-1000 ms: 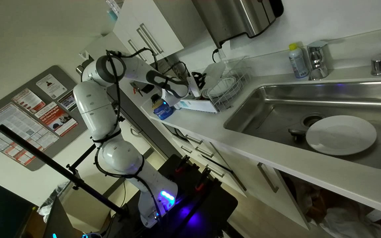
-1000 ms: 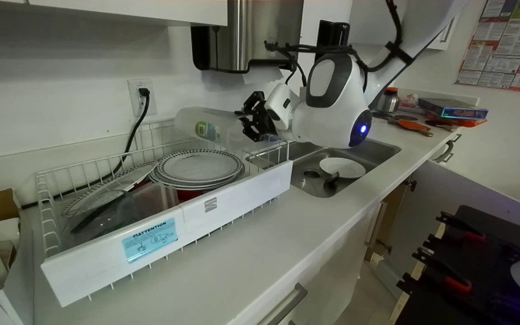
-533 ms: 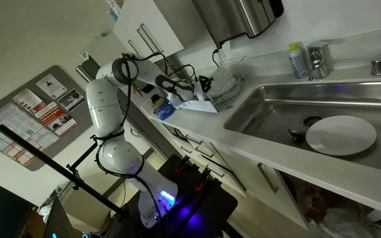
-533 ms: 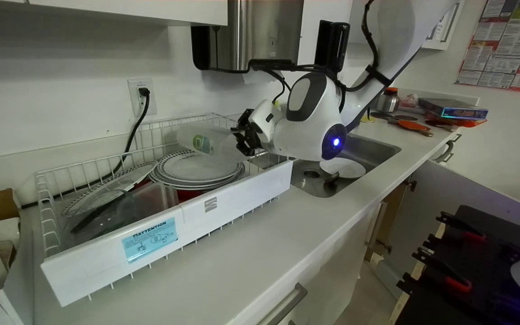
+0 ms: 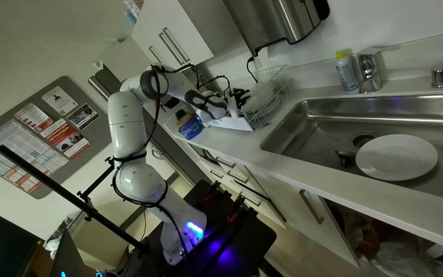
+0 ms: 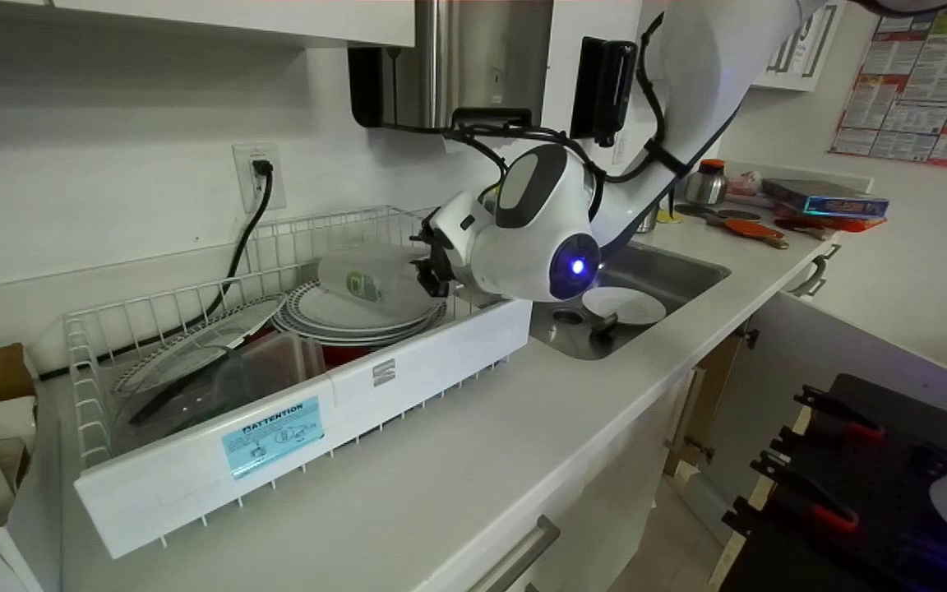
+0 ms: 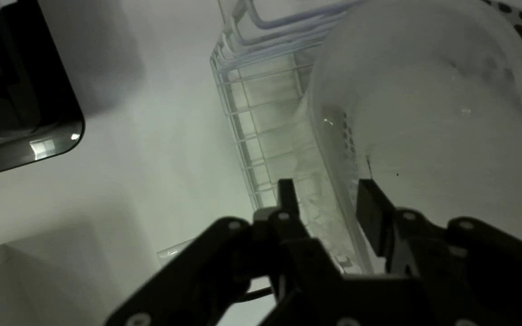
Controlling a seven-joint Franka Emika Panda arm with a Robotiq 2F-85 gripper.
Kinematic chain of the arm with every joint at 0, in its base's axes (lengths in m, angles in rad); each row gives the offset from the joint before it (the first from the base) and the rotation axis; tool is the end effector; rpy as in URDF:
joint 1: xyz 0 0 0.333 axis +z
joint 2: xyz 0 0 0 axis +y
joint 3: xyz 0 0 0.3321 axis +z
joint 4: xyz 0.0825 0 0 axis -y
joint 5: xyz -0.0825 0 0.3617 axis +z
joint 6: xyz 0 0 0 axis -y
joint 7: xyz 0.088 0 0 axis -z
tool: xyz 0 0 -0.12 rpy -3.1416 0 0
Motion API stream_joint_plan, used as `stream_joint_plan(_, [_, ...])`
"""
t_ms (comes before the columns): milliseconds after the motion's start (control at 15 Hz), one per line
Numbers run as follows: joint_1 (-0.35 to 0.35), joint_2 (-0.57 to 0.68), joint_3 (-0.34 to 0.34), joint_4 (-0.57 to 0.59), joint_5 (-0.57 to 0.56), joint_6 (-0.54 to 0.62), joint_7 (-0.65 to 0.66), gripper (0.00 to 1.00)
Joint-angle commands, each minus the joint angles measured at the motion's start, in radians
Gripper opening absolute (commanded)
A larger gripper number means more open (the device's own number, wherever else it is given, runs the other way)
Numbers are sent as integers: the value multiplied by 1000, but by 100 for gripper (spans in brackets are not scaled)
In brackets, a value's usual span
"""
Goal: Put the container in the sink on the dish rack
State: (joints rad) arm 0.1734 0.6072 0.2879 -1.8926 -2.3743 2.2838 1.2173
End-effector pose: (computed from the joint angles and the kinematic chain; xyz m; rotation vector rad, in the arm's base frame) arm 0.5961 0.2540 0.2267 1.6501 1.1458 1.1454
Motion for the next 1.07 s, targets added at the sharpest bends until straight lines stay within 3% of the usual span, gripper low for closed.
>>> stream_joint_plan(0, [11, -47, 17, -36, 79, -7, -41, 70])
stream_joint_plan(267, [59, -115, 24, -126, 174, -109, -89, 99])
stream_joint_plan(667, [172, -186, 50, -254, 225, -453, -103, 100])
stream_joint_plan(1000, [216, -223, 77, -306, 279, -673, -132, 100])
